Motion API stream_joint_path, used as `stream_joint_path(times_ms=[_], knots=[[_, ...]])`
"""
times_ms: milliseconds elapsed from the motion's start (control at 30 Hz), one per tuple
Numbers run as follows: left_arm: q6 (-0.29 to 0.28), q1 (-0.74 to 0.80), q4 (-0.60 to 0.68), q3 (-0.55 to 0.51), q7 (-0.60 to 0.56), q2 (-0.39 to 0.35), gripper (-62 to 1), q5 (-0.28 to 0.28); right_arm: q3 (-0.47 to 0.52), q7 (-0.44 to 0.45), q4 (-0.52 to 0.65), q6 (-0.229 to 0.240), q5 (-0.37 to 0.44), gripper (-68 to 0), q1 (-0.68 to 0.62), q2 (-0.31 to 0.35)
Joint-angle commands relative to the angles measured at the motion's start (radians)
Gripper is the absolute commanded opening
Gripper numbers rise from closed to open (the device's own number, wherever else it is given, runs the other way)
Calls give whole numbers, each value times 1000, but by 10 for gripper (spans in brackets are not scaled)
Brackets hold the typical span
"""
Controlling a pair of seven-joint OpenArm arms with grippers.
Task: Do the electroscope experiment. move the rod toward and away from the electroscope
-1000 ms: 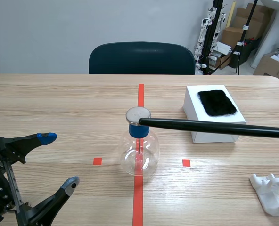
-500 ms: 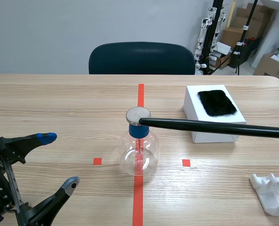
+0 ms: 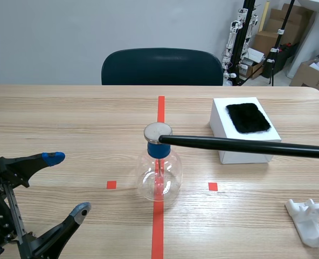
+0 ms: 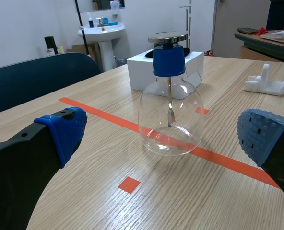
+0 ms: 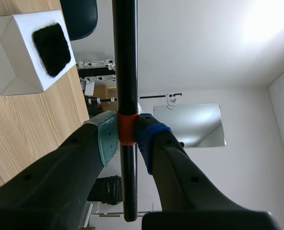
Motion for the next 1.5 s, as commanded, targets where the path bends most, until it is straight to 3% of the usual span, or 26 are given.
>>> stream_joint_path(times_ms=[0, 1167, 1467], knots=[[2, 2, 11, -8, -18, -3, 14, -11, 9, 0, 5, -15, 11, -668, 1, 5], [2, 2, 11, -8, -18, -3, 14, -11, 21, -3, 5, -16, 74, -668, 60, 8], [2, 2, 11, -8, -18, -3, 14, -11, 26, -184, 4, 0, 143, -668, 198, 121]])
